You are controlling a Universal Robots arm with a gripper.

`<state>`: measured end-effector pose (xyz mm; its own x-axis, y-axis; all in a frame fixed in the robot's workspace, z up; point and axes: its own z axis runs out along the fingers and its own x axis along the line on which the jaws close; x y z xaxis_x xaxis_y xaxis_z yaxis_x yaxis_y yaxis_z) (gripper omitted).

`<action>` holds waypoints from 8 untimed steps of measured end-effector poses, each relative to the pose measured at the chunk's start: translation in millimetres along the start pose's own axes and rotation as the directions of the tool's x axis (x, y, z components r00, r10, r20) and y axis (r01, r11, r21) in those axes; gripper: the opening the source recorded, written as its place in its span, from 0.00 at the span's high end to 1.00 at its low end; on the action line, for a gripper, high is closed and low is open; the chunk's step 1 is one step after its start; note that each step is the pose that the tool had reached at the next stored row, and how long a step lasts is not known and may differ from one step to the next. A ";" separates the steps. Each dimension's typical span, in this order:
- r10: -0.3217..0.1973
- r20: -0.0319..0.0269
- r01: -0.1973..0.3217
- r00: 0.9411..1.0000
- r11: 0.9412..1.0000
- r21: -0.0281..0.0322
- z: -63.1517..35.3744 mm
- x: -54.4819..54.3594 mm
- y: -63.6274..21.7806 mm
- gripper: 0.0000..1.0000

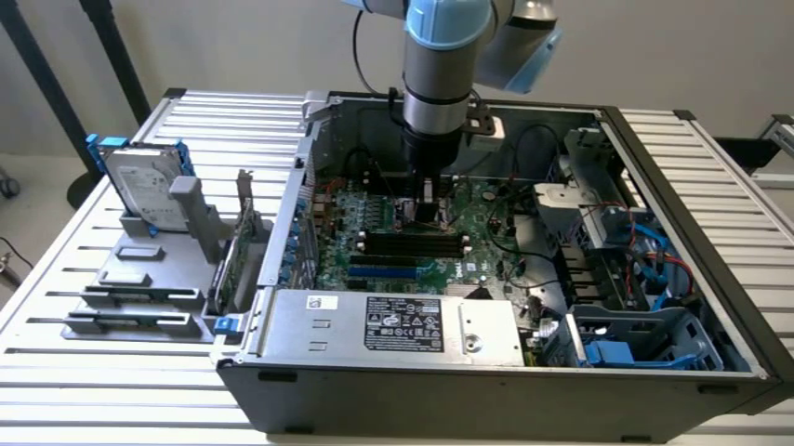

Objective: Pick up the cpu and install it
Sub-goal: 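Place the cpu into insertion slot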

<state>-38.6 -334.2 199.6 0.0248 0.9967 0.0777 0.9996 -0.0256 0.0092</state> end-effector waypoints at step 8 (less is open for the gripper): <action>-0.001 0.000 0.001 1.000 1.000 -0.001 1.2 0.3 -0.1 0.46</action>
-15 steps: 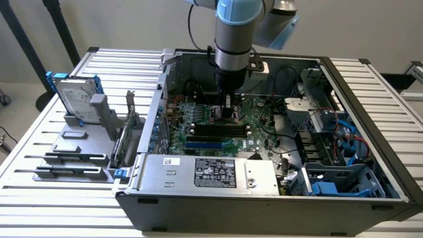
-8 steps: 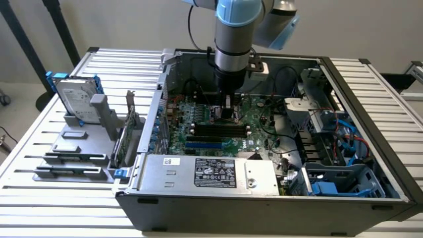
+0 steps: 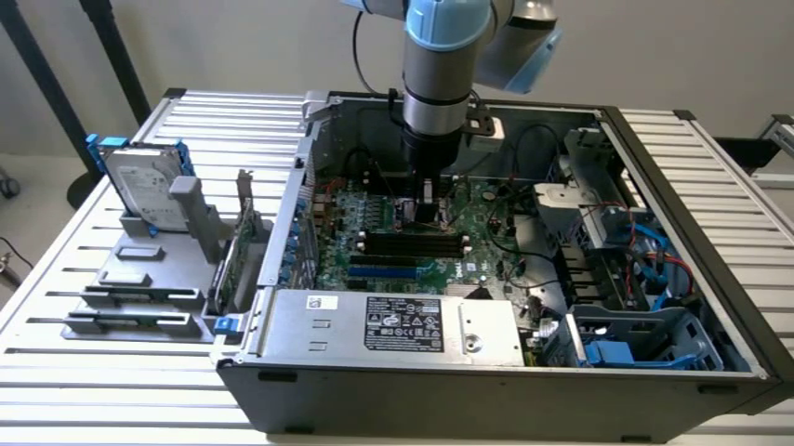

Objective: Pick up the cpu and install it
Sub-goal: 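Place the cpu into insertion slot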

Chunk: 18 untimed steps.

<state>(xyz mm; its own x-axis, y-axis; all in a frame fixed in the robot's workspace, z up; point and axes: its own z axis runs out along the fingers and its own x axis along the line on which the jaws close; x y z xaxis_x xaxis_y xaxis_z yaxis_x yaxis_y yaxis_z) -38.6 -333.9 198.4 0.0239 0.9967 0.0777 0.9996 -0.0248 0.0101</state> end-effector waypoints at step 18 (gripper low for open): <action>-0.003 0.000 0.003 1.000 1.000 0.000 0.5 0.1 -0.1 0.38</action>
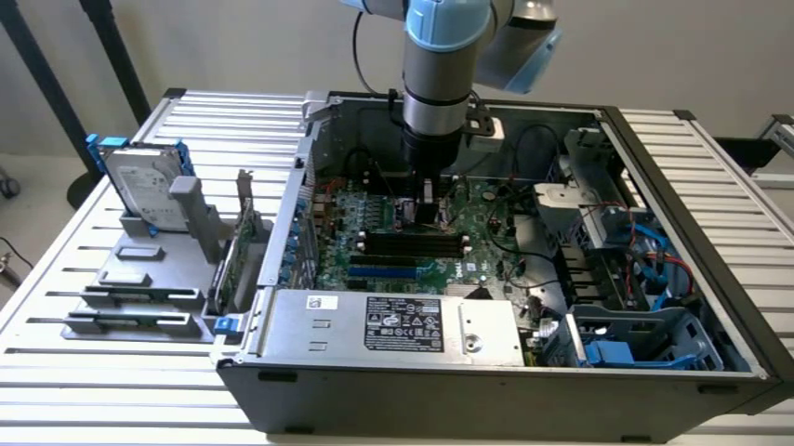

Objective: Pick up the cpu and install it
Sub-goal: 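Place the cpu into insertion slot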

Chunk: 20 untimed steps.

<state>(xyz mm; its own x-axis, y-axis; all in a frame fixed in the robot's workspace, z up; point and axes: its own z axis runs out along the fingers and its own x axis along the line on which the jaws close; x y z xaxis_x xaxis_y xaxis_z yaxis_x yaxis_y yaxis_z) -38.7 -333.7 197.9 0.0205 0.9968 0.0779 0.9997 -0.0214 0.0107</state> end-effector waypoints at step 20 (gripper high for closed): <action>-0.001 -0.002 0.001 1.000 1.000 0.000 -18.0 1.2 -10.0 0.53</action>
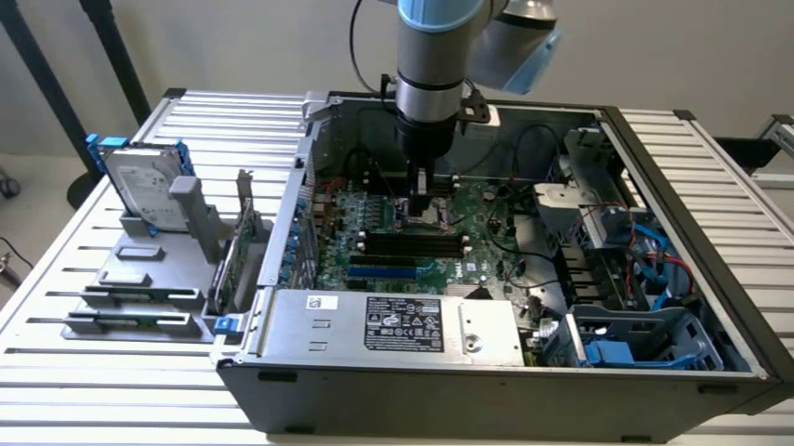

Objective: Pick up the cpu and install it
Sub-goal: 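Place the cpu into insertion slot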

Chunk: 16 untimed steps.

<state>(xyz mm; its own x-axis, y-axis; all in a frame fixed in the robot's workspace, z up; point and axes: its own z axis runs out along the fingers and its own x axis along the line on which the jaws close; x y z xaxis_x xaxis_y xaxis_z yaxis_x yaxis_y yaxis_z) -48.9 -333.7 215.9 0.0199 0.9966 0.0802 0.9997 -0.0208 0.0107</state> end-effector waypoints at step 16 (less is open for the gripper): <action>0.001 0.000 -0.001 1.000 1.000 0.015 -4.0 -0.4 -33.3 0.89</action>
<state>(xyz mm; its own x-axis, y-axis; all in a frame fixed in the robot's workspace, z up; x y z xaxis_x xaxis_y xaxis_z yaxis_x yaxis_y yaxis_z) -82.3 -333.8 219.5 0.0211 0.9966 0.0801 0.9998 -0.0208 -0.0048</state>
